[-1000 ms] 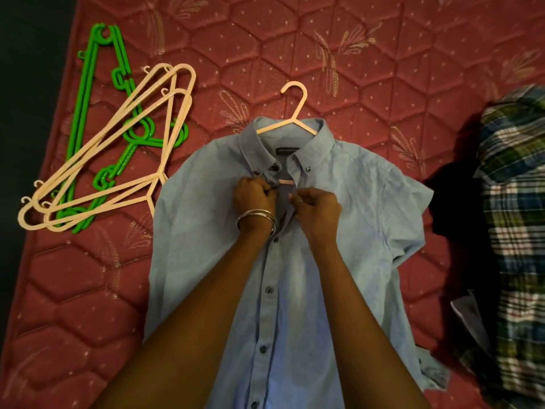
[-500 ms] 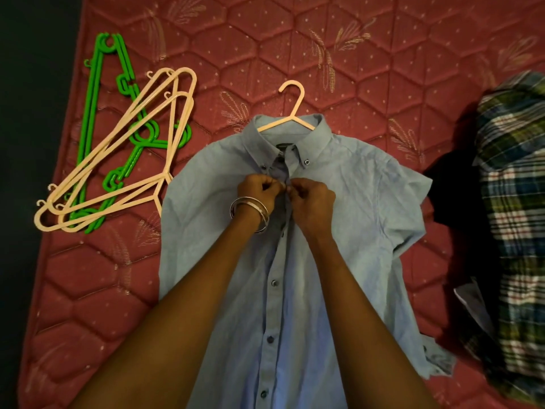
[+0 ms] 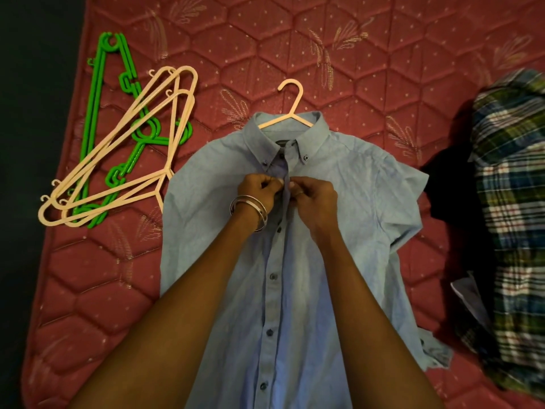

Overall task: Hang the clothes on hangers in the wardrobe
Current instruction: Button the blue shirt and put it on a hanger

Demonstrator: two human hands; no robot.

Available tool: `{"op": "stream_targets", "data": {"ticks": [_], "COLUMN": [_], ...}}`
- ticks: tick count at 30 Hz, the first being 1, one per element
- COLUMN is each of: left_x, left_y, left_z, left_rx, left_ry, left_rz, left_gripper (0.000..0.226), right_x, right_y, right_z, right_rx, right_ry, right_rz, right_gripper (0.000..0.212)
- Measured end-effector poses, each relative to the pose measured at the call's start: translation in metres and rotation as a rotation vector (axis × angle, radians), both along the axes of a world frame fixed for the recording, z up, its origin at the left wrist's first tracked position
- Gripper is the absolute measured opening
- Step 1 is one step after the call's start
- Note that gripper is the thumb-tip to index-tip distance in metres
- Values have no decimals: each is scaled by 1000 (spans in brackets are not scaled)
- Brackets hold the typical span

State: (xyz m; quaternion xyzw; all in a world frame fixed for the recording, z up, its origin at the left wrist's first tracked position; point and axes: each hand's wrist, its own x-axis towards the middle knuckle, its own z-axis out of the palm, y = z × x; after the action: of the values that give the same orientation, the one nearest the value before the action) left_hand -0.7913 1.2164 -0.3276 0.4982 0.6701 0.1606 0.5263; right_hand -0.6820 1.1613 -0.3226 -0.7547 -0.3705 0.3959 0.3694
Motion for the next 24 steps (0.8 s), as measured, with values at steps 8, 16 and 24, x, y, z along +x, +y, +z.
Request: {"op": "stream_targets", "data": {"ticks": [8,16,24], "left_x": [-2,1,3], "left_y": [-2,-5,-5], "left_z": [0,0,2], "left_rx": [-21,-41,3], "left_ry": [-63,-81,-57], "left_rz": [5,3,-11], "left_gripper": [19,23,24], "right_x": [-3,11,3], "right_y": [-1,1,-9], "right_z": [2,-4,-6], "right_rx": [43,-48,29], "right_ry": [7,142,314], "right_rz": [23,129,-107], "right_gripper": [18,24,12]}}
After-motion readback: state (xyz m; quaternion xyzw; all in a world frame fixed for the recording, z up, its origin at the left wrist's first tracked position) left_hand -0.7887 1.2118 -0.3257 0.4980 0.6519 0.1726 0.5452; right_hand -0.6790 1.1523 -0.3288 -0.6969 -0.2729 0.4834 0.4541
